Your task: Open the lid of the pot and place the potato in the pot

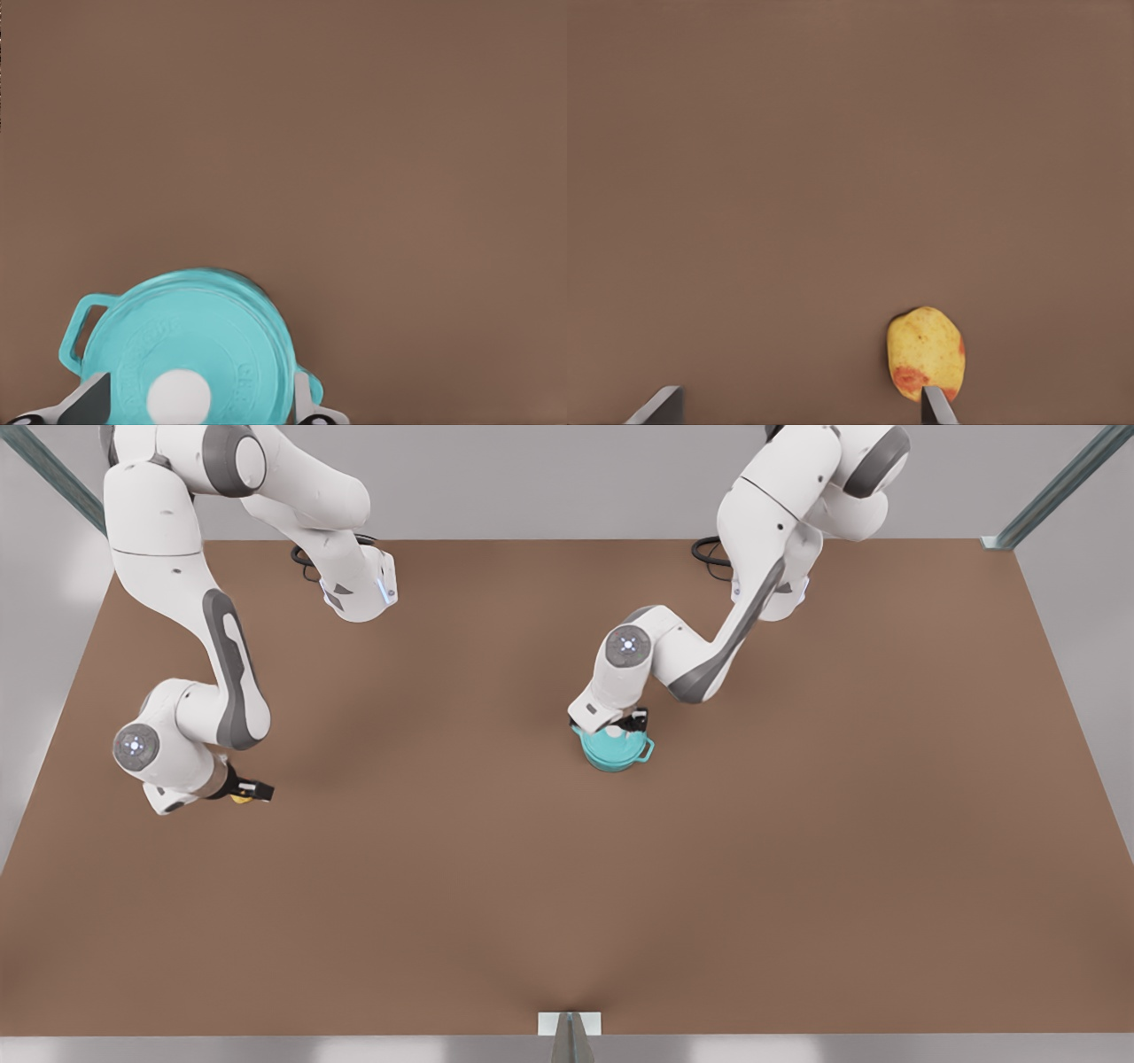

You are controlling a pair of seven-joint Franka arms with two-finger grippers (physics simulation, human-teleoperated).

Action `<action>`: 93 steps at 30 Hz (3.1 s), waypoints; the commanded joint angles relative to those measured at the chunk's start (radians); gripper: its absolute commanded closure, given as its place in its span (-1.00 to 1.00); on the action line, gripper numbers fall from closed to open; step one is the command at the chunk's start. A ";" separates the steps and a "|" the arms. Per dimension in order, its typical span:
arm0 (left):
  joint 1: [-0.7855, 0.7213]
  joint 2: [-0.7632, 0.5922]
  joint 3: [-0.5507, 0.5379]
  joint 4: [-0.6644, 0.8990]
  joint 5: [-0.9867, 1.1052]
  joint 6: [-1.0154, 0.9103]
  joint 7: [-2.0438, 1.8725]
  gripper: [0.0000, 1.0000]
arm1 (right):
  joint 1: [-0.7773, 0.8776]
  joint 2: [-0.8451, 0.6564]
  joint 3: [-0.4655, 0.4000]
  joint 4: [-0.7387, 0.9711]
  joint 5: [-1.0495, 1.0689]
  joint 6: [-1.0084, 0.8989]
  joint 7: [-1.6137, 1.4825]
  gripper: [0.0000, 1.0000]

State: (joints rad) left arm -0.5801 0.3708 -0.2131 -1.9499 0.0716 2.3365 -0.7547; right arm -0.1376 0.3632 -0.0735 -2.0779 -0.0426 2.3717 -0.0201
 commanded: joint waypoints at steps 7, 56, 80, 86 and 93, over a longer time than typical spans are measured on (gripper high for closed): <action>0.009 -0.026 0.001 -0.076 0.099 0.032 -0.233 -1.00 | -0.039 0.026 0.005 -0.022 -0.005 0.129 -0.099 -1.00; 0.663 -0.013 0.080 0.697 -0.068 -1.002 0.795 -1.00 | -0.217 0.114 0.104 -0.125 -0.091 0.324 -0.138 -0.51; 0.493 -0.009 0.242 0.534 -0.107 -0.694 0.767 -1.00 | -0.214 0.083 0.104 -0.133 -0.089 0.311 -0.119 -0.10; 0.493 -0.009 0.242 0.539 -0.105 -0.694 0.770 -1.00 | -0.203 0.003 0.166 -0.117 -0.080 0.181 -0.011 -0.10; 0.493 -0.009 0.242 0.540 -0.104 -0.694 0.770 -1.00 | -0.203 -0.043 0.420 0.044 -0.079 -0.132 0.374 -0.08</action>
State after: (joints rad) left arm -0.0871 0.3632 0.0292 -1.4102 -0.0343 1.6424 -0.0390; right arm -0.3415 0.3226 0.3185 -2.0526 -0.1168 2.4251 -0.0331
